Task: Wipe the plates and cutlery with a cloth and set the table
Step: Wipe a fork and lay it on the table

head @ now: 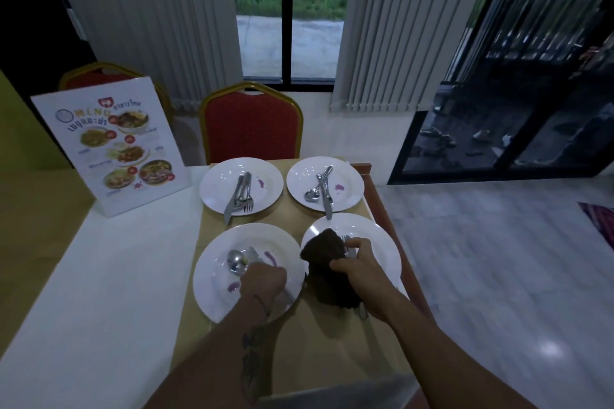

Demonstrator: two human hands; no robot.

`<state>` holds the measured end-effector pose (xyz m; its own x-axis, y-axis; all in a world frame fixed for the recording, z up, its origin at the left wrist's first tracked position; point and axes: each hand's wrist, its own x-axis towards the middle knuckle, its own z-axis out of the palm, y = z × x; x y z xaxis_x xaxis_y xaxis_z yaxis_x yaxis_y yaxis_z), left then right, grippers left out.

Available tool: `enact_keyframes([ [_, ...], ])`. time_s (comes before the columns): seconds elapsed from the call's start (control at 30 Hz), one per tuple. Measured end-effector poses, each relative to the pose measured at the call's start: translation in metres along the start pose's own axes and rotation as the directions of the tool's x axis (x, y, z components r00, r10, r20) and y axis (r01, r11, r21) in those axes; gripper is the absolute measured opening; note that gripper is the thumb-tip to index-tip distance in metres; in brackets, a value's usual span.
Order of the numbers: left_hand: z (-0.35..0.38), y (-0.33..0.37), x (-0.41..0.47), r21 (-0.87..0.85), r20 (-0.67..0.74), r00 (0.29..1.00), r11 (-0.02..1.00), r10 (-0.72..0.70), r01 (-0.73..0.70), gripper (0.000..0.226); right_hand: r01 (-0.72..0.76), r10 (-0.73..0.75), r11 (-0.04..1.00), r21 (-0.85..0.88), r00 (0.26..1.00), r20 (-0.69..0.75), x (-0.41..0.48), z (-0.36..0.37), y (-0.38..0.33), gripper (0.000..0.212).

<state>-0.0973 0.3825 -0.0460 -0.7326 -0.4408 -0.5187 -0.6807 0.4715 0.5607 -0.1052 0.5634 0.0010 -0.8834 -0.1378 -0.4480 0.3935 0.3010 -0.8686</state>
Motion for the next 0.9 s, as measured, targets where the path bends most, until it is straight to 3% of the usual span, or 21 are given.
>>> enact_keyframes([
  [0.1, -0.016, 0.007, -0.006, -0.167, -0.021, 1.000, 0.986, -0.016, 0.013, 0.038, -0.006, 0.006, 1.000, 0.016, 1.000, -0.020, 0.010, 0.007, -0.004, 0.040],
  [0.27, -0.034, 0.015, -0.026, -0.116, -0.024, 0.966, 0.959, 0.259, -0.260, 0.018, 0.016, -0.016, 0.991, 0.136, 1.000, 0.001, 0.017, 0.033, -0.028, 0.032],
  [0.33, -0.037, 0.019, -0.034, -0.029, -0.027, 0.942, 0.942, 0.335, -0.335, 0.019, 0.032, -0.050, 0.979, 0.201, 0.995, 0.086, 0.015, 0.046, -0.037, 0.023],
  [0.47, -0.047, 0.020, -0.047, -0.052, -0.014, 0.900, 0.899, 0.436, -0.436, 0.022, 0.119, -0.148, 0.965, 0.232, 0.983, 0.111, 0.015, 0.057, -0.048, 0.012],
  [0.57, -0.057, 0.017, -0.052, -0.043, 0.042, 0.886, 0.887, 0.461, -0.459, 0.022, 0.138, -0.162, 0.943, 0.301, 0.985, 0.056, 0.016, 0.054, -0.051, 0.007],
  [0.7, -0.065, 0.020, -0.059, -0.075, 0.095, 0.870, 0.875, 0.483, -0.478, 0.027, 0.234, -0.208, 0.920, 0.314, 0.971, -0.115, 0.017, 0.054, -0.062, 0.016],
  [0.83, -0.073, 0.025, -0.062, -0.068, 0.042, 0.851, 0.852, 0.523, -0.520, 0.029, 0.203, -0.091, 0.864, 0.461, 0.963, -0.255, 0.026, 0.055, -0.074, 0.011],
  [0.9, -0.073, 0.025, -0.063, -0.090, -0.020, 0.845, 0.841, 0.534, -0.534, 0.029, 0.099, 0.010, 0.776, 0.623, 0.986, -0.169, 0.029, 0.056, -0.077, 0.013],
])
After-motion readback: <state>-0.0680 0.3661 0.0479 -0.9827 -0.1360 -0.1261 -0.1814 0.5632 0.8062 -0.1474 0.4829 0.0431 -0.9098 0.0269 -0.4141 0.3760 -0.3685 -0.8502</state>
